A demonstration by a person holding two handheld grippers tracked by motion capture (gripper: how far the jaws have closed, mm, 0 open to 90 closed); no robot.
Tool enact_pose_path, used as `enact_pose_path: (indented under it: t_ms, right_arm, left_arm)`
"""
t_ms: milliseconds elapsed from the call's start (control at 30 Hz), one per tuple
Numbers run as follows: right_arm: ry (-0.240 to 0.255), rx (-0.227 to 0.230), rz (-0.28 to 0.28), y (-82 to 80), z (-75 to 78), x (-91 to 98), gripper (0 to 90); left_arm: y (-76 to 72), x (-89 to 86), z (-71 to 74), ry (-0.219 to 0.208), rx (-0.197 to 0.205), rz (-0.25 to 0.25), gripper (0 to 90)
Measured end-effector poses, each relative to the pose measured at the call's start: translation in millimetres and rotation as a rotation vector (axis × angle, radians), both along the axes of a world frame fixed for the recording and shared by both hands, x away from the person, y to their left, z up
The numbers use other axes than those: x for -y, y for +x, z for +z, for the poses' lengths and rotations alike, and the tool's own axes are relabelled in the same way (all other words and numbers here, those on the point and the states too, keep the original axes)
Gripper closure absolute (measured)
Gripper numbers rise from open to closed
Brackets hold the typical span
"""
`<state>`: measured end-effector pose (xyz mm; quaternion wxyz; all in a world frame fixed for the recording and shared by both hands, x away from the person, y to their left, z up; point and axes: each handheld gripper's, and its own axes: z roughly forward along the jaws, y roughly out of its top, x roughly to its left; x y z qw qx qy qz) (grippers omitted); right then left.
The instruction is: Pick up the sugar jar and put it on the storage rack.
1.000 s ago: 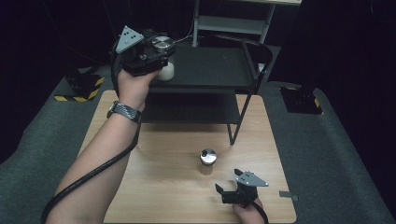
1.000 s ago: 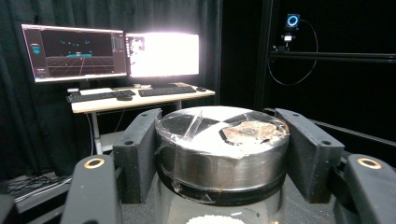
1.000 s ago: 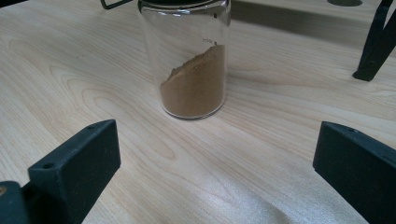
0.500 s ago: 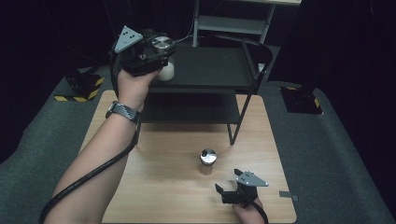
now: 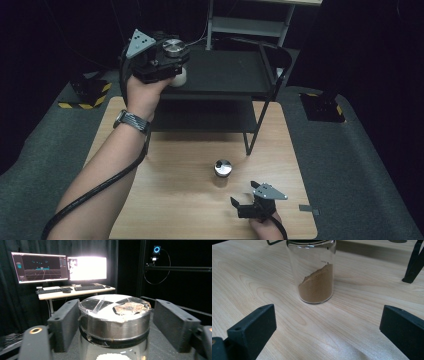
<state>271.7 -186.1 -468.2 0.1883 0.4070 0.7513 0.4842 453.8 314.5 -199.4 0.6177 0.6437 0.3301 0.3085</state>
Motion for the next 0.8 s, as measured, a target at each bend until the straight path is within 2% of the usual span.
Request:
enact_pose_path:
  t_ms: [100, 233, 400, 533, 600, 800]
  right_arm:
    - [0.002, -0.003, 0.0, 0.4, 0.1, 0.3, 0.4]
    - [0.001, -0.003, -0.001, 0.4, 0.2, 0.1, 0.4]
    - [-0.005, -0.002, 0.001, 0.4, 0.5, -0.7, 0.4]
    - [-0.002, -0.004, -0.003, 0.4, 0.5, -0.5, 0.4]
    - [-0.004, -0.002, -0.002, 0.4, 0.5, -0.7, 0.4]
    - [-0.008, -0.003, -0.001, 0.4, 0.9, -1.4, 0.4]
  left_arm:
    - [-1.7, -4.5, -1.3, -0.023, -0.011, -0.003, 13.4]
    - [-4.4, -9.9, -0.4, -0.014, -0.021, -0.012, 7.8]
    - [-9.8, -15.5, -2.8, -0.024, -0.016, -0.019, 2.7]
    - [-15.8, -16.3, -4.7, -0.01, -0.009, -0.014, 0.8]
    - [-20.1, -12.4, -5.5, -0.006, -0.01, 0.009, 0.7]
    - [-25.0, -18.3, -10.2, 0.0, 0.003, -0.005, 0.3]
